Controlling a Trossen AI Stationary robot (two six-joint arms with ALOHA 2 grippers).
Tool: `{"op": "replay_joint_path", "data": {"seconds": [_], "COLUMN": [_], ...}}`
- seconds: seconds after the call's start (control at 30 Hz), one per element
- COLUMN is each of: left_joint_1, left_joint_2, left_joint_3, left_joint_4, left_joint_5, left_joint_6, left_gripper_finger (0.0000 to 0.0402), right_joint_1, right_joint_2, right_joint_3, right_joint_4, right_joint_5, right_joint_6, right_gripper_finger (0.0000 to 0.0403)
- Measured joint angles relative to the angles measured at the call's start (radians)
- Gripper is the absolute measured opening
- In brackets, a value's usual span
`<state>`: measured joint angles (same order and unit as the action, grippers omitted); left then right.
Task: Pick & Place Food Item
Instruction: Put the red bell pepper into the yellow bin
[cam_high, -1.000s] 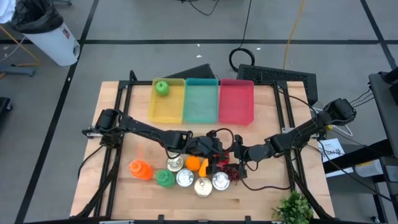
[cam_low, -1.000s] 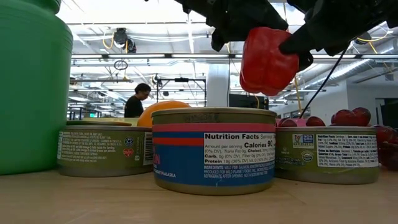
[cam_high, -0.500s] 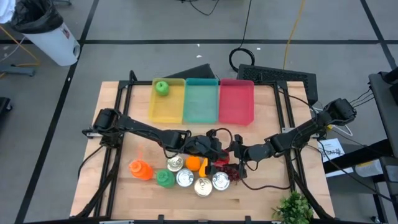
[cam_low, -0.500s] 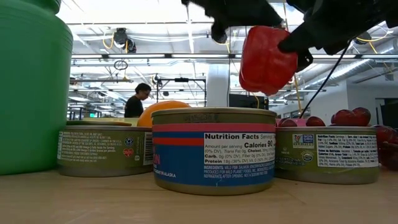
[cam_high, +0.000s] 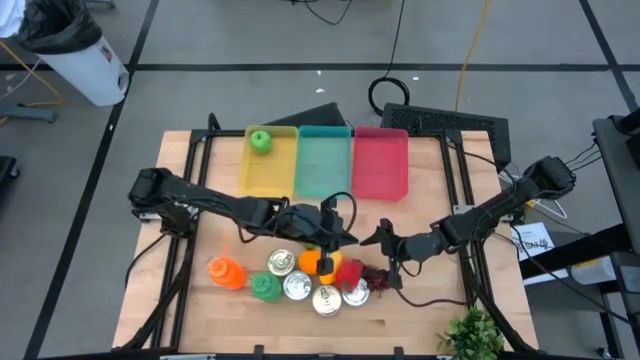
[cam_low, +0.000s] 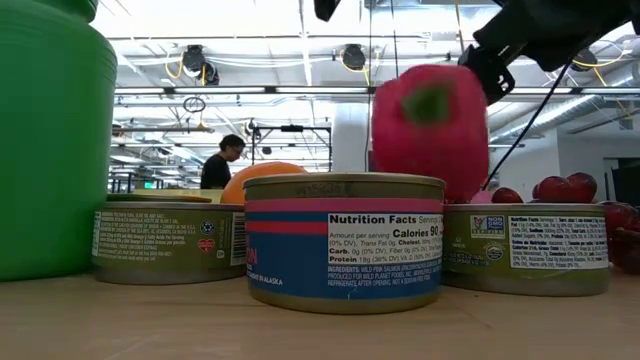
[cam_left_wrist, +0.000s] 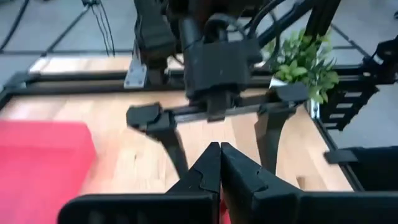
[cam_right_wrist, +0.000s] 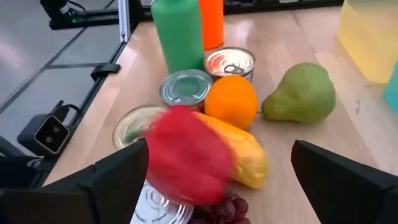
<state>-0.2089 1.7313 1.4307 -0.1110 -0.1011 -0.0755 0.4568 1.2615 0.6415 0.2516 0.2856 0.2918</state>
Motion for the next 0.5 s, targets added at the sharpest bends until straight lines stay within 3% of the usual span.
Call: {"op": "replay_joint_path", "data": {"seconds": [0.27, 0.5], "left_joint_1": [-0.003, -0.025], "left_joint_2": [0.0, 0.0], "left_joint_3": [0.0, 0.0], "left_joint_4": [-0.041, -0.118], "left_joint_5": [-0.087, -0.198], "left_joint_6": [-0.035, -0.07], "left_gripper_finger": [0.0006, 0.0096], "right_joint_1": [0.025, 0.094], "right_joint_2": [0.125, 0.139], "right_joint_3": [0.0, 0.0], "right_joint_4": [0.076, 0.171], "right_joint_5": [-0.004, -0.026], "right_joint_6": [-0.029, -0.188], "right_gripper_finger": [0.0375, 0.0375]}}
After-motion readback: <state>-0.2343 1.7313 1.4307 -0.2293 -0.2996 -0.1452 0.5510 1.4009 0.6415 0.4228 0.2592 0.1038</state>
